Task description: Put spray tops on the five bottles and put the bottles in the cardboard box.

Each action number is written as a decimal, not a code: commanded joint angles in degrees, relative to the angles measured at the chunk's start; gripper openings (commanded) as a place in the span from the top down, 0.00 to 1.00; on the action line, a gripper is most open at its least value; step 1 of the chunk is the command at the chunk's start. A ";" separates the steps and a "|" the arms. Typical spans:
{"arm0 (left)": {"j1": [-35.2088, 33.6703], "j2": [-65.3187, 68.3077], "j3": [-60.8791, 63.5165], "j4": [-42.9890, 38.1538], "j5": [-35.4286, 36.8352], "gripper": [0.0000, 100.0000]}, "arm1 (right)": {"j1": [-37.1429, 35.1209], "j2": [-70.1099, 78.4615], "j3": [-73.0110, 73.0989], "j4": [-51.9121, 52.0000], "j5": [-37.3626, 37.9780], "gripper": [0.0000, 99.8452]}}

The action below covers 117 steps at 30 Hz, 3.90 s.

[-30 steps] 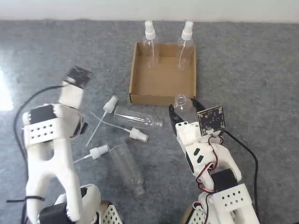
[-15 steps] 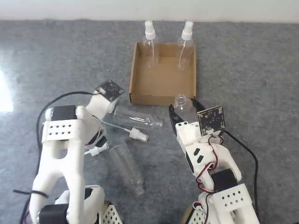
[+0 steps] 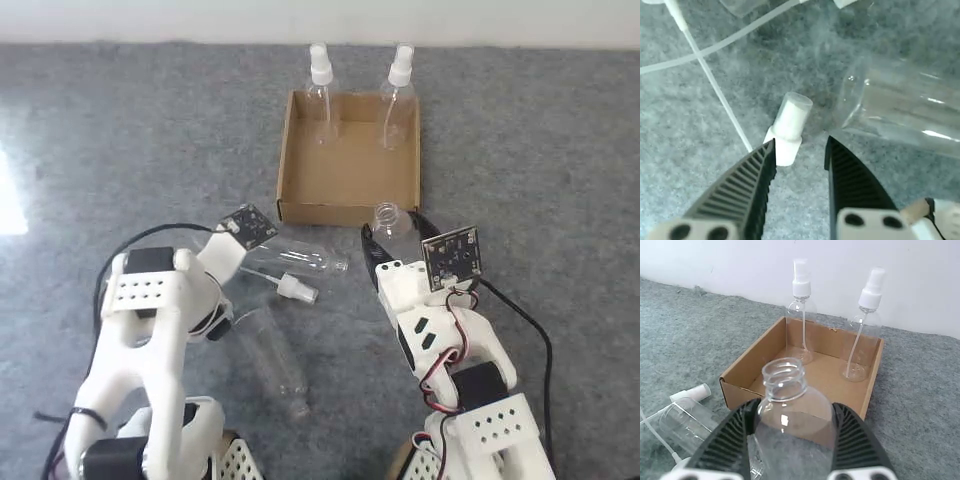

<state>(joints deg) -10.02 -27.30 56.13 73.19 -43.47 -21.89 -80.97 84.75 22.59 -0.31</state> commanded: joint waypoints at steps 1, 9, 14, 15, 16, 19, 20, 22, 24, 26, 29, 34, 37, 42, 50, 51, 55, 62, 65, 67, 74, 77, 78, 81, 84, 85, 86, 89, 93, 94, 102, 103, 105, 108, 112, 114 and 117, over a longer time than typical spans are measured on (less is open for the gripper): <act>0.35 -2.11 1.45 -3.52 -0.62 0.86 | 0.13 -1.71 -0.79 -1.54 -0.09 0.99; 0.35 -2.11 6.81 -9.67 -0.53 0.89 | 0.13 -1.71 -0.79 -1.54 -0.09 0.99; 0.35 -2.11 9.80 -13.80 -0.53 0.93 | 0.13 -1.71 -0.79 -1.54 -0.09 0.99; 0.35 -2.11 10.59 -14.51 -0.53 0.93 | 0.13 -1.71 -0.79 -1.54 -0.09 0.99; 0.35 -2.11 10.77 -14.51 -0.53 0.93 | 0.13 -1.71 -0.79 -1.54 -0.09 0.99; 0.35 -2.11 10.77 -14.42 -0.53 0.92 | 0.13 -1.71 -0.79 -1.54 -0.09 0.99; 0.35 -2.11 10.77 -14.42 -0.44 0.90 | 0.13 -1.71 -0.79 -1.54 -0.09 0.99; 0.35 -2.11 10.77 -14.42 -0.35 0.88 | 0.13 -1.71 -0.79 -1.45 -0.09 0.99; 0.26 -2.11 10.68 -14.51 -0.26 0.87 | 0.13 -1.71 -0.79 -1.45 -0.09 0.99; 0.26 -2.11 10.68 -14.59 1.41 0.87 | 0.13 -1.71 -0.79 -1.45 -0.09 0.99; 0.26 -2.11 10.68 -14.59 2.20 0.87 | 0.13 -1.71 -0.79 -1.45 -0.09 0.99; 0.26 -2.11 10.68 -14.59 2.37 0.87 | 0.13 -1.71 -0.79 -1.36 -0.09 0.99; 0.35 -2.02 10.68 -14.33 2.37 0.89 | 0.13 -1.71 -0.79 -1.36 -0.09 0.99; 0.35 3.87 7.16 -12.92 2.37 0.92 | 0.13 -1.71 -0.79 -1.36 -0.09 0.99; 0.00 18.11 -3.21 -8.26 2.37 0.98 | 0.13 -1.71 -0.79 -1.27 -0.09 0.99; 0.00 18.64 -3.74 -8.09 2.37 0.99 | 0.13 -1.71 -0.79 -1.36 -0.09 0.99; -0.09 18.29 -3.82 -8.09 2.37 0.99 | 0.13 -1.71 -0.79 -1.36 -0.09 0.99; 0.00 11.08 -5.93 -1.67 2.55 0.99 | 0.13 -1.71 -0.79 -1.45 -0.09 0.99; -0.09 5.10 -8.40 2.81 4.84 0.99 | 0.13 -1.71 -0.79 -1.45 -0.09 0.99; 0.26 1.23 -10.07 5.54 6.59 0.99 | 0.13 -1.71 -0.79 -1.45 -0.09 0.99; 0.09 -5.63 -15.96 10.81 10.55 0.99 | 0.13 -1.71 -0.79 -1.45 -0.09 0.99; 0.26 -6.77 -18.77 12.48 12.48 0.99 | 0.13 -1.71 -0.79 -1.45 -0.09 0.99; 0.26 -7.21 -19.91 12.84 13.19 0.99 | 0.13 -1.63 -0.79 -1.45 -0.09 0.99; 0.00 -9.23 -22.81 13.10 15.30 0.99 | 0.13 -1.54 -0.79 -1.45 -0.09 0.99; 0.35 -12.31 -25.27 13.10 17.76 0.99 | 0.13 -1.54 -0.79 -1.54 -0.09 0.99; 0.35 -13.36 -25.89 13.01 18.99 0.99 | -0.13 -1.63 -0.79 -1.54 -0.09 0.99; 0.44 -14.59 -26.42 12.75 20.13 0.99 | -0.66 -1.71 -0.79 -1.54 -0.09 0.99; 0.44 -17.67 -27.91 11.87 23.47 0.99 | -2.51 -1.71 -0.79 -1.36 -0.09 0.99; 0.44 -21.19 -27.91 9.23 28.84 0.99 | -3.30 -1.63 -0.79 -1.10 -0.09 0.99; 0.44 -21.71 -27.91 8.62 30.15 0.99 | -3.30 -1.63 -0.79 -1.10 -0.09 0.99; 0.44 -26.90 -27.91 5.19 38.68 0.99 | -5.14 -1.36 -0.79 -1.01 -0.09 0.99; 0.44 -27.69 -27.91 4.75 39.91 0.99 | -5.41 -1.36 -0.79 -1.01 -0.09 0.99; 0.44 -29.45 -27.91 3.96 42.11 0.99 | -5.41 -1.36 -0.79 -1.01 -0.09 0.99; 2.29 -32.09 -27.91 2.64 44.22 0.99 | -5.49 -1.36 -0.79 -1.01 -0.53 0.99; 6.24 -34.99 -27.91 1.32 47.65 0.99 | -7.78 -1.27 -0.79 -0.92 -0.53 0.99; 7.03 -35.96 -27.82 -0.53 48.97 0.99 | -8.66 -1.27 -0.44 -0.92 -0.53 0.99; 7.30 -36.84 -27.82 -3.25 50.29 0.99 | -9.98 -1.80 0.70 -1.54 -0.53 0.99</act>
<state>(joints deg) -3.25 -62.46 31.08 73.36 4.88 -30.42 -81.14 85.89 22.59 -0.31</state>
